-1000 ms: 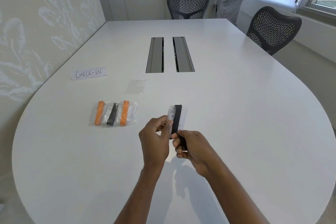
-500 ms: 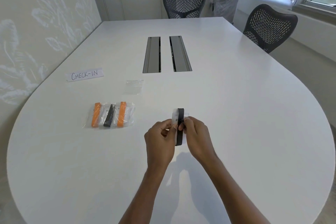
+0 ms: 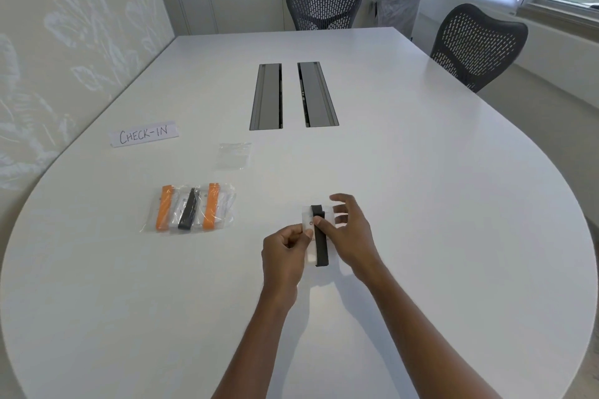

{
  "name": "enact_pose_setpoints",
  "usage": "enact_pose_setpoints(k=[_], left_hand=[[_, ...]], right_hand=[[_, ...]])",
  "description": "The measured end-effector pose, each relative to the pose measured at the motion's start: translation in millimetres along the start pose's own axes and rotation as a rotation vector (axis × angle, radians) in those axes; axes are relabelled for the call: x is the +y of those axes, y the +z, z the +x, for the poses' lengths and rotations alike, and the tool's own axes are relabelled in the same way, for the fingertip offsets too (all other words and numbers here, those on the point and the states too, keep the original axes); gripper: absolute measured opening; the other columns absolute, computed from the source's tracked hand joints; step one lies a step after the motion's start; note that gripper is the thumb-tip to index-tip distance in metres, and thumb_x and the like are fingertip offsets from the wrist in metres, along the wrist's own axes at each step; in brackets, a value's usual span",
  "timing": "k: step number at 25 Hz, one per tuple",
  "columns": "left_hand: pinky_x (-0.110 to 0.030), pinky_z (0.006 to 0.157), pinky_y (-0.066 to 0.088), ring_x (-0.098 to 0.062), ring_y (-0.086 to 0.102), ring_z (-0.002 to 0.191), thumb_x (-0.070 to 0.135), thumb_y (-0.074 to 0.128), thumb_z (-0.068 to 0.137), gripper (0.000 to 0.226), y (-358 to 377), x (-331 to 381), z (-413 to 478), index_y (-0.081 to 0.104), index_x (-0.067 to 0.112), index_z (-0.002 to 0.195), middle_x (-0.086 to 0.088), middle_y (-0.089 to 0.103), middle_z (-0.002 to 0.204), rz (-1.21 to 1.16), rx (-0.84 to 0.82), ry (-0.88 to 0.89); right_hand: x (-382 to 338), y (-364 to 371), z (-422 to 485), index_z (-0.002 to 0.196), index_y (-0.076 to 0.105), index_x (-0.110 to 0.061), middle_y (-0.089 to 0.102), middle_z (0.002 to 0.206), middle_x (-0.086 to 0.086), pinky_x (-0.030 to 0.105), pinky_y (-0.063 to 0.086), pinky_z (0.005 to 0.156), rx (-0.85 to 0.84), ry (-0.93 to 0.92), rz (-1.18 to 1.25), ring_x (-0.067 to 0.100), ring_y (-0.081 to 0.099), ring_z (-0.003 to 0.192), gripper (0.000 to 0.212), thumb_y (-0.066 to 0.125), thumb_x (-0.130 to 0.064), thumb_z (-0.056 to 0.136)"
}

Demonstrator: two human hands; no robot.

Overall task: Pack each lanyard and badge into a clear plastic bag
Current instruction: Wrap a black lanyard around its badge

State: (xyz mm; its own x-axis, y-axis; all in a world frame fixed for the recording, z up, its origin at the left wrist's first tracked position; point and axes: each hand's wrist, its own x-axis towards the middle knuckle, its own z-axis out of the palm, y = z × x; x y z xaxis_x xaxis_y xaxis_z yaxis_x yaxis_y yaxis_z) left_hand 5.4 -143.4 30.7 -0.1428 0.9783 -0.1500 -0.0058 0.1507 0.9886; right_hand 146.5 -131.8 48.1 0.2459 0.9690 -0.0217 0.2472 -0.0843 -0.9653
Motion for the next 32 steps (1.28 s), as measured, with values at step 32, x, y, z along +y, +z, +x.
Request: enact_pose_setpoints(k=[32], left_hand=[[-0.024,0.098,0.044,-0.007,0.048,0.127,0.052,0.054,0.105,0.047,27.1,-36.1,62.2,0.057,0.036,0.149,0.01,0.056,0.135,0.696,-0.063,0.359]], right_hand=[[53.7,-3.1,68.7,0.099,0.074,-0.031,0.077,0.098,-0.015,0.029,0.058,0.084,0.058,-0.071,-0.004,0.007,0.072,0.094,0.018,0.057,-0.026,0.102]])
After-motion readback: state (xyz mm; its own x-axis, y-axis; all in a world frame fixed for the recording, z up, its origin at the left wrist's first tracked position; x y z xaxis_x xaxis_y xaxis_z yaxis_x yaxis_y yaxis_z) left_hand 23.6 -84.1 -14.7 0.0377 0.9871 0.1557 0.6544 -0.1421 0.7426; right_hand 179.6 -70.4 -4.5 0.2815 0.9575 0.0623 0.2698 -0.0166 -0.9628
